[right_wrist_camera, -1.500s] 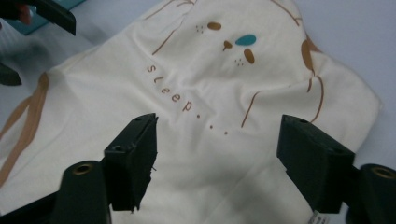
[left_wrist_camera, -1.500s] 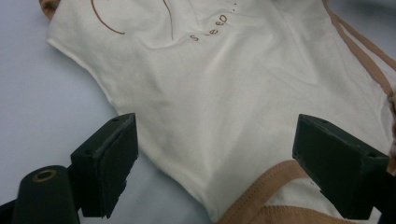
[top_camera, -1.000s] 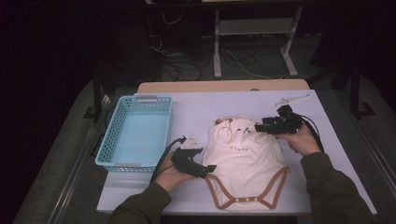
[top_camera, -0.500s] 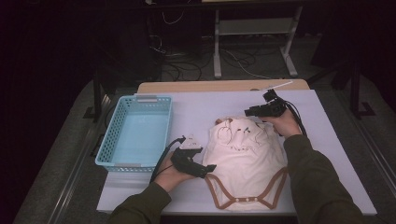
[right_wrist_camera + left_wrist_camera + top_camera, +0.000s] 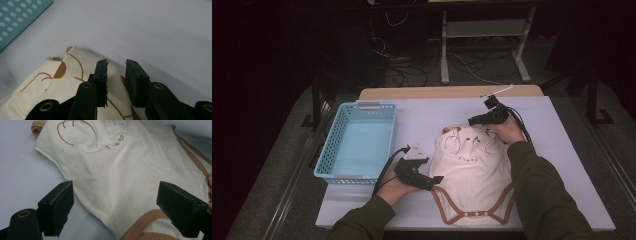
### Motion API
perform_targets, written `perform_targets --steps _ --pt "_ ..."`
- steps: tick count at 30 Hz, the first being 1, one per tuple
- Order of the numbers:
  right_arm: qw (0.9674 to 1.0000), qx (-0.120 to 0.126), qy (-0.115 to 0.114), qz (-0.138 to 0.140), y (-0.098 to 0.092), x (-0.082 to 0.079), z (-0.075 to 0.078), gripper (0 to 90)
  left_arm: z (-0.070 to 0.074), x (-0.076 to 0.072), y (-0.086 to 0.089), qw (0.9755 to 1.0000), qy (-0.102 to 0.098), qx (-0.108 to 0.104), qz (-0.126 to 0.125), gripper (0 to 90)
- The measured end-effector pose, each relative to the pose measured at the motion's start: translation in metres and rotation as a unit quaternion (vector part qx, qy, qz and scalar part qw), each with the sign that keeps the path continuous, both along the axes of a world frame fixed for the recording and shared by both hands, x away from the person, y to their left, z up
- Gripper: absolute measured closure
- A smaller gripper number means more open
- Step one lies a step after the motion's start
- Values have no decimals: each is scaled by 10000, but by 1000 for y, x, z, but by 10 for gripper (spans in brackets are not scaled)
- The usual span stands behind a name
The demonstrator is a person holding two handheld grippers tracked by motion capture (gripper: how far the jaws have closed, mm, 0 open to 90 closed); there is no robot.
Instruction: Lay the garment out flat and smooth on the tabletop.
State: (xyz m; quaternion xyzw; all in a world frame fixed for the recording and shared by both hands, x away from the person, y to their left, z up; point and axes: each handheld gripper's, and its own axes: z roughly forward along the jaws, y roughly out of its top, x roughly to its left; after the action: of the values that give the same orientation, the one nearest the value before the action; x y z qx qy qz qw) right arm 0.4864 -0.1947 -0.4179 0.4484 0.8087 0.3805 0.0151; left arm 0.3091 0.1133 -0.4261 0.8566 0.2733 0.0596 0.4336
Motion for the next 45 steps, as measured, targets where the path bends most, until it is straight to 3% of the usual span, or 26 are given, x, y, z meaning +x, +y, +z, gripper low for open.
perform_targets --steps 4,8,14,21,27,35,45 --pt "9999 1 158 5 2 1 -5 738 0 0 1 10000 -20 49 -32 140" --pt "9998 -44 197 64 3 1 -7 848 0 0 0 10000 -23 39 -19 141" --pt "9998 -64 90 166 1 -2 -1 871 0 0 0 10000 -24 57 -18 141" --pt "9996 92 -138 221 -2 -12 18 880 0 0 0 10000 -32 68 -22 141" --pt "9988 156 -342 316 -3 -26 32 882 1 0 0 10000 -38 70 -7 142" --pt "9970 213 -585 462 -5 -43 39 882 0 0 -1 10000 -19 29 28 143" --pt "9922 298 -884 821 -5 -87 45 882 0 0 0 9999 -17 102 6 143"
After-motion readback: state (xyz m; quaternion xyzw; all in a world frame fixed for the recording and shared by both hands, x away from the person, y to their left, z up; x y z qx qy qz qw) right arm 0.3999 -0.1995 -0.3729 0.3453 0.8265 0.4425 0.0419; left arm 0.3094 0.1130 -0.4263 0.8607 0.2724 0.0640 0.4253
